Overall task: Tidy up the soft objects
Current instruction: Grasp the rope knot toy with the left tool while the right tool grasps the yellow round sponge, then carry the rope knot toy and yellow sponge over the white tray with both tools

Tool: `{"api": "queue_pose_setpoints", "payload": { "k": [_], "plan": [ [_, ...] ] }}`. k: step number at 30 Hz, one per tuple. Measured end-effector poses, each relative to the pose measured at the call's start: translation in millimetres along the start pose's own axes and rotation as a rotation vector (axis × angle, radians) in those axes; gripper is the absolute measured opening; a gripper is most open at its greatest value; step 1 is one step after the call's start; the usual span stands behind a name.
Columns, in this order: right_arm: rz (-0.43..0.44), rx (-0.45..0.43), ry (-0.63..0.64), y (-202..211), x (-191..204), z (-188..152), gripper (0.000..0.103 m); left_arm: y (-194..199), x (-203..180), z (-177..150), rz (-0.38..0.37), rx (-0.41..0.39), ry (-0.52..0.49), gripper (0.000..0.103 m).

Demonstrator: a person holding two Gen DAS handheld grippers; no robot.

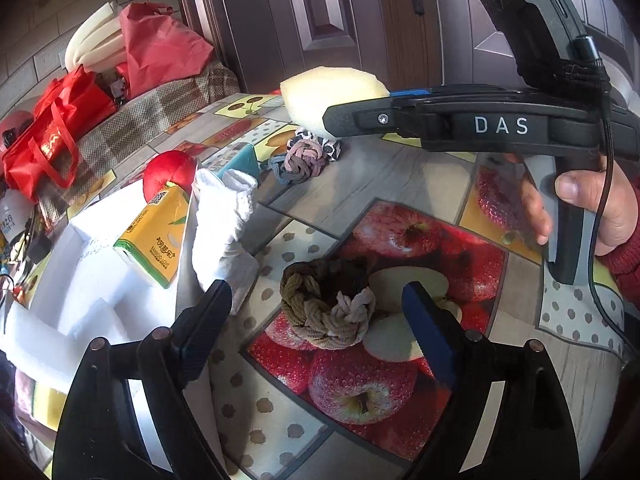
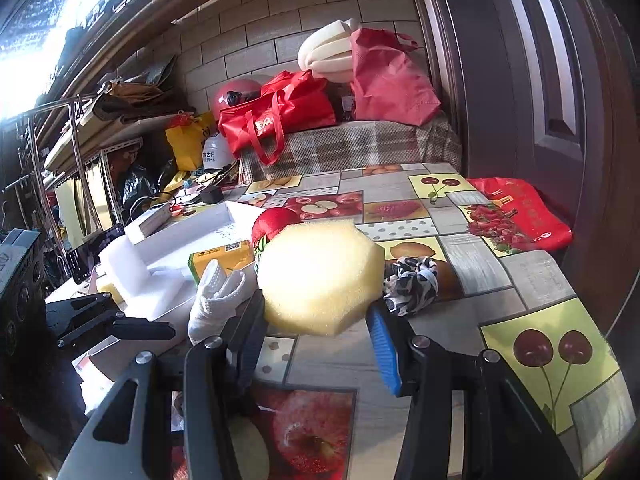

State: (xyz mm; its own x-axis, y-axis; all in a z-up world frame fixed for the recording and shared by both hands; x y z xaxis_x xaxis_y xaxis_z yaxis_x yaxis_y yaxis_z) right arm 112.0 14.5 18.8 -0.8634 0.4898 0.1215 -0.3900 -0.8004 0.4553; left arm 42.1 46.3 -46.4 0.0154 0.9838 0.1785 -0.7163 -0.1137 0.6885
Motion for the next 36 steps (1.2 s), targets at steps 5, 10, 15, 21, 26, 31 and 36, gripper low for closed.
{"api": "queue_pose_setpoints", "payload": {
  "k": [5,10,15,21,26,31,36],
  "plan": [
    [0.003,-0.003,-0.003,1.1,-0.8,-0.4,0.049,-14.7,-8.0,-8.5,-0.021,0.076,-0.033,0.067],
    [-0.001,-0.018,-0.011,3.5,-2.6,0.1,0.049,-9.0,-4.7,-6.1,-0.005,0.046,-0.022,0.032],
    [-0.047,-0.1,0.008,20.7,-0.8,5.2,0.049,31.4,3.8,6.7,0.052,-0.151,0.0,0.032],
    [-0.075,-0.166,0.038,34.8,15.5,9.0,0.049,72.9,50.7,7.6,0.124,-0.332,0.201,0.032],
    [-0.051,-0.164,0.039,31.3,30.0,9.6,0.049,83.2,68.4,-0.8,0.166,-0.345,0.23,0.032],
    [-0.014,-0.15,0.063,24.7,50.7,8.7,0.049,95.1,87.8,-17.8,0.208,-0.342,0.239,0.032],
    [0.03,-0.128,0.099,17.1,75.3,4.6,0.049,103.0,124.2,-43.0,0.204,-0.316,0.335,0.032]
  ]
}}
Point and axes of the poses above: each gripper's, at about its wrist camera, not at the fingertips, and y roughly against the way its jaws point, x to its left, z to its top, the point moved 10 cm from there along -y, roughly the way its jaws point, and after that the axes turned 2 degrees about x, right-handed, at the moved point
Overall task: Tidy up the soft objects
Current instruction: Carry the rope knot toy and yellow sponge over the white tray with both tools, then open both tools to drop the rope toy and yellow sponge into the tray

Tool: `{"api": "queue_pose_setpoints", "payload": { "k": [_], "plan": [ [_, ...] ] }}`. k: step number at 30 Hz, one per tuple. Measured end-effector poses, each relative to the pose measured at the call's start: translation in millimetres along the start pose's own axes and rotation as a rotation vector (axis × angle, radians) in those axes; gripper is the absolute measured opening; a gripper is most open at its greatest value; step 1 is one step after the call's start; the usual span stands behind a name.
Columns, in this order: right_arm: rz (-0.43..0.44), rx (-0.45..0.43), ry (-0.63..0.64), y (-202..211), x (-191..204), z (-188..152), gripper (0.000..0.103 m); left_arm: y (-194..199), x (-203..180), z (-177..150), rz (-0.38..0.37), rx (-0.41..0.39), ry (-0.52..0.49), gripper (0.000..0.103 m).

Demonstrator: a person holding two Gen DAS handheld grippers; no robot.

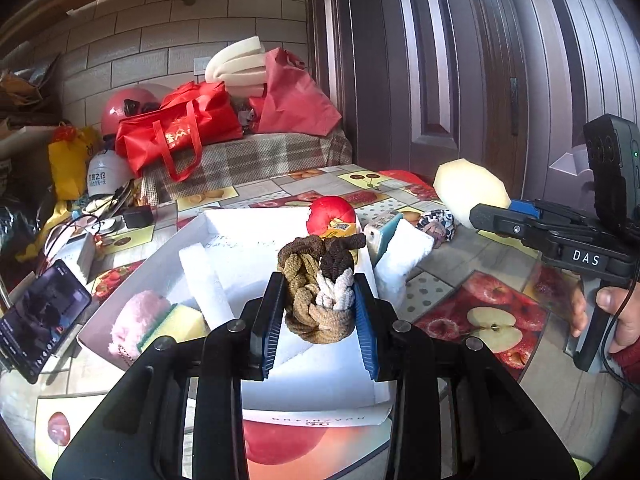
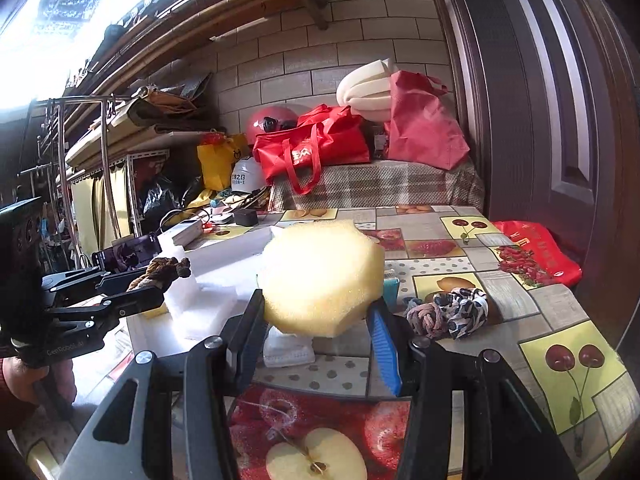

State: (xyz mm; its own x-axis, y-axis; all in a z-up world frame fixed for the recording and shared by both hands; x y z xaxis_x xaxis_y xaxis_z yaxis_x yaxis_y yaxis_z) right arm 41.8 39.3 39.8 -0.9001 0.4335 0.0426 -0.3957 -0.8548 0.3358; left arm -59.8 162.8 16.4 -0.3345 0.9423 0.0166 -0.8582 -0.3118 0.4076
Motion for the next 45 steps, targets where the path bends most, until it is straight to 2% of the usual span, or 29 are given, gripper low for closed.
{"api": "queue_pose_setpoints", "payload": {
  "k": [9,14,18,23,30,36,40,43,44,45],
  "plan": [
    [0.102,0.052,0.079,-20.7,56.1,-6.1,0.049,2.6,7.5,-17.2,-0.037,0.07,-0.046,0.033],
    [0.133,0.087,0.122,-32.7,78.6,-9.8,0.049,-10.7,18.5,-25.3,-0.056,0.145,0.014,0.033],
    [0.147,0.11,0.129,-42.3,85.0,-11.1,0.049,-18.6,37.2,-27.0,-0.002,0.164,0.001,0.033],
    [0.155,0.158,0.116,-66.1,89.9,-11.1,0.049,-34.6,73.1,-28.0,0.055,0.194,0.043,0.033],
    [0.141,0.226,0.084,-103.9,89.4,-10.2,0.049,-54.0,97.6,-17.0,0.113,0.176,0.071,0.033],
    [0.101,0.248,0.086,-128.3,88.3,-5.7,0.049,-64.7,113.0,-8.2,0.132,0.153,0.152,0.033],
    [0.072,0.267,0.097,-136.5,88.8,-6.1,0.05,-64.2,114.0,-4.6,0.159,0.141,0.146,0.035],
    [0.05,0.267,0.089,-135.6,84.6,-6.2,0.062,-61.0,115.5,-2.7,0.184,0.123,0.142,0.038],
    [0.046,0.263,0.083,-135.1,83.0,-5.4,0.077,-59.4,116.9,-2.3,0.198,0.116,0.144,0.044],
    [0.037,0.258,0.078,-134.3,81.3,-4.7,0.09,-57.4,119.4,-1.5,0.218,0.107,0.149,0.06]
  ]
}}
Point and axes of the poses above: each gripper's, at about its wrist camera, not at the fingertips, and y roughly against the way its jaws point, x to its left, z to its top, the point moved 10 cm from there along -y, roughly the way its jaws point, and after that the axes turned 2 degrees about x, right-handed, at the moved point
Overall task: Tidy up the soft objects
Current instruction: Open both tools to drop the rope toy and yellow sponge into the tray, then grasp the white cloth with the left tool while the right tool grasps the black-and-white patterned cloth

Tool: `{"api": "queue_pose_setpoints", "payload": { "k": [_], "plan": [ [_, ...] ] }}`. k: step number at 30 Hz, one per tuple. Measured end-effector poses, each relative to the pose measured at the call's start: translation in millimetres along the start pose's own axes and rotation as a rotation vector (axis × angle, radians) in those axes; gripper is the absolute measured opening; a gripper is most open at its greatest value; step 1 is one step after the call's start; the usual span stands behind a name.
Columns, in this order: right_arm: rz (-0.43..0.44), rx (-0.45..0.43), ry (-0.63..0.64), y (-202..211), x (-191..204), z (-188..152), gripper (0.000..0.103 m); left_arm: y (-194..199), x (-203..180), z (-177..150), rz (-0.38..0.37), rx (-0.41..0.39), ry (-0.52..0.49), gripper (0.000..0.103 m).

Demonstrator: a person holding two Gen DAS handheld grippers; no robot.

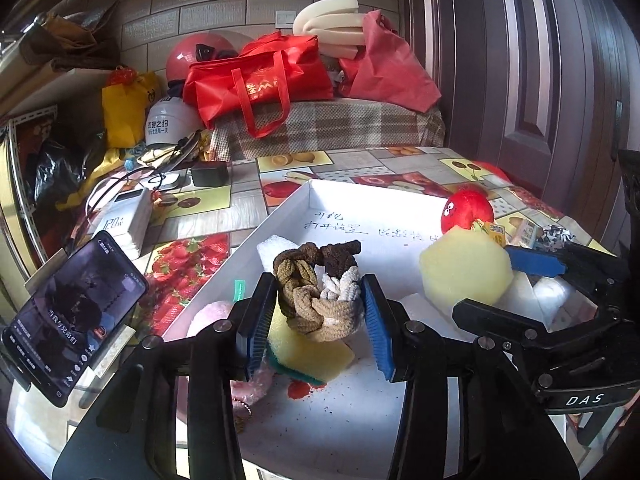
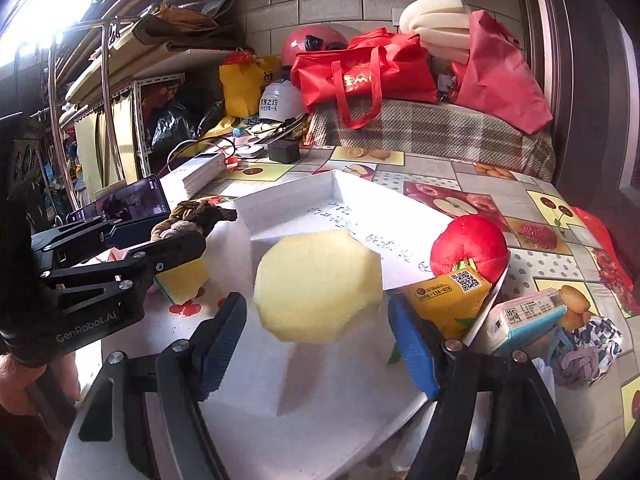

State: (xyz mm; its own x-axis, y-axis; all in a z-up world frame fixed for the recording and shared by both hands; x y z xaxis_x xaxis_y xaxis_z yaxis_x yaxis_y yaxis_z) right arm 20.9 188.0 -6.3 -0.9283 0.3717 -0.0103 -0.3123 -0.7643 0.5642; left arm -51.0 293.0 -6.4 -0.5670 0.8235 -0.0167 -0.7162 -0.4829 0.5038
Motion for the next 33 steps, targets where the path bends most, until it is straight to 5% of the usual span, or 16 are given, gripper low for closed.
{"api": "queue_pose_setpoints", "payload": {
  "k": [2,4,6,14,18,24,27,33],
  "plan": [
    [-0.017,-0.016,-0.008,2.6,-3.5,1.7,0.09,4.4,6.4,2.1,0.033,-0.024,0.019,0.091],
    [-0.026,-0.026,-0.008,4.9,-3.9,2.3,0.09,8.5,11.1,3.2,0.052,-0.045,0.035,0.103],
    [-0.038,-0.037,-0.003,7.0,-3.5,3.3,0.103,11.4,14.3,3.5,0.07,-0.058,0.044,0.103],
    [-0.078,-0.182,-0.035,34.9,-11.2,14.1,0.103,32.8,28.3,8.4,0.122,-0.159,0.09,0.103],
    [-0.09,-0.146,-0.022,25.4,-5.0,14.6,0.103,45.0,39.4,10.3,0.167,-0.216,0.132,0.103],
    [0.006,-0.09,-0.219,-1.7,7.4,15.9,0.103,57.8,71.0,4.2,0.203,-0.252,0.274,0.103],
    [0.044,-0.077,-0.219,-10.1,26.2,18.9,0.103,61.0,76.2,2.8,0.212,-0.262,0.297,0.103],
    [0.03,-0.172,-0.137,20.6,32.2,18.3,0.103,67.4,59.6,4.4,0.184,-0.288,0.246,0.103]
  ]
}}
Point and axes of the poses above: each gripper's, at about its wrist camera, not at the fingertips, and y roughly against the way its jaws point, x to its left, z to its top, the point moved 10 cm from there along -y, roughly the way its jaws point, and after that the axes turned 2 degrees about x, right-handed, at the moved point
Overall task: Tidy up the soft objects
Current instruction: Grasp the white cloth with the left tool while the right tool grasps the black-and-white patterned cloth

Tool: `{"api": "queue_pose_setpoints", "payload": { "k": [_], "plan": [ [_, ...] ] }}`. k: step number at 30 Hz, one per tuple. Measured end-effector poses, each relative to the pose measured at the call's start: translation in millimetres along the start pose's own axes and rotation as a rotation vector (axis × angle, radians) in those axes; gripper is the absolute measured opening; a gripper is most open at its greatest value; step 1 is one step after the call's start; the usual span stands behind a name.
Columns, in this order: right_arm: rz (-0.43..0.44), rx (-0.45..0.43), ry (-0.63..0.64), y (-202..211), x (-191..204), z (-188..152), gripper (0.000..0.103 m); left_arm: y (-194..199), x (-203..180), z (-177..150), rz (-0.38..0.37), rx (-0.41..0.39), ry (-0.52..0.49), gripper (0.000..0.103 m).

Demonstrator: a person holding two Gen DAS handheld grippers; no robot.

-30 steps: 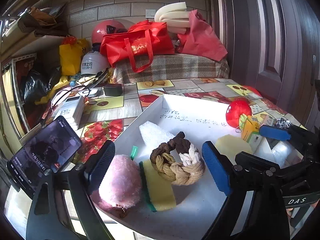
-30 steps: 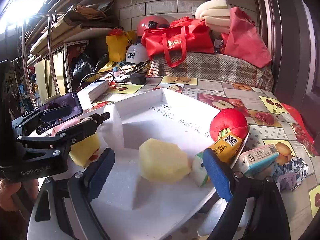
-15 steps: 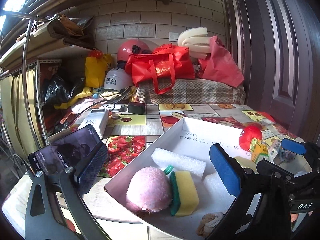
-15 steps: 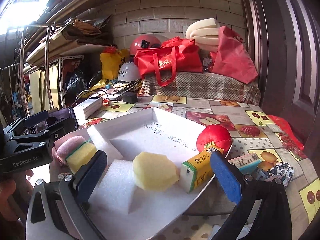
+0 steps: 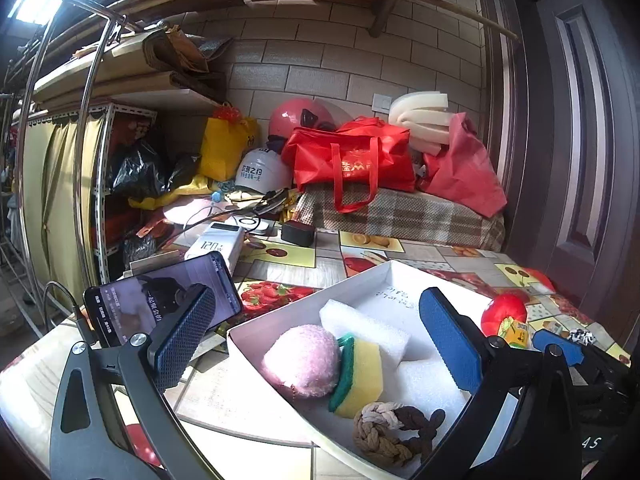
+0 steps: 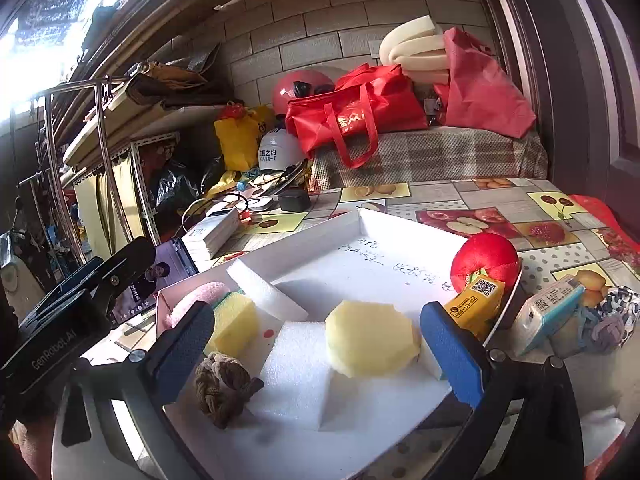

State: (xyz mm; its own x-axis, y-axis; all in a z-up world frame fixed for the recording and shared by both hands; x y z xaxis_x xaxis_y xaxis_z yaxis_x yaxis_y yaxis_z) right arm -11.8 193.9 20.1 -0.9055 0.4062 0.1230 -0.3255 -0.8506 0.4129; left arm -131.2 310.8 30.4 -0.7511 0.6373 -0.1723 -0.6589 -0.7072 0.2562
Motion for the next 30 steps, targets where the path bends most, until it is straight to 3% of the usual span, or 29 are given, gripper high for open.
{"api": "queue_pose_setpoints", "payload": {
  "k": [6,11,15,18,22,24,26,30],
  "plan": [
    [-0.084,-0.058,0.085,55.7,-46.8,-6.3,0.103,11.5,-58.6,-13.2,-0.189,0.042,-0.108,0.103],
    [-0.231,-0.069,0.032,98.2,-132.8,-8.7,0.103,41.1,-153.4,-43.6,-0.428,0.099,-0.348,0.103],
    [-0.335,-0.023,-0.059,115.7,-206.0,-12.3,0.103,64.2,-216.1,-67.1,-0.588,0.159,-0.446,0.103],
    [-0.401,0.023,-0.132,118.9,-253.2,-17.8,0.103,65.9,-252.4,-84.9,-0.634,0.23,-0.52,0.103],
    [-0.384,0.091,-0.278,106.7,-292.3,-27.1,0.102,51.9,-282.3,-105.8,-0.633,0.329,-0.587,0.102],
    [-0.35,0.117,-0.33,94.3,-299.8,-28.6,0.086,42.9,-289.7,-110.6,-0.625,0.356,-0.593,0.102],
    [-0.311,0.133,-0.359,81.6,-301.5,-28.0,0.078,33.2,-294.7,-113.0,-0.621,0.376,-0.595,0.102],
    [-0.254,0.171,-0.367,55.5,-295.2,-25.4,0.078,23.1,-306.4,-123.0,-0.625,0.42,-0.622,0.099]
  ]
}}
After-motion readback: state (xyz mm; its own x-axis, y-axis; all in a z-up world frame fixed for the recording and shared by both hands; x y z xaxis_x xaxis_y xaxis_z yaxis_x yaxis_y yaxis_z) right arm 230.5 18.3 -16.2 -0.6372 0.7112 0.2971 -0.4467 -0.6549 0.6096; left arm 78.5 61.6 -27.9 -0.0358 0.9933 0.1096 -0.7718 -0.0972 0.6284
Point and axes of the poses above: each gripper's, at about its wrist camera, not at the fingertips, and y roughly against the way its jaws point, x to its left, z to its top, the point moved 10 cm from there along -y, roughly the way its jaws point, and after that the axes turned 2 degrees about x, right-handed, at the moved point
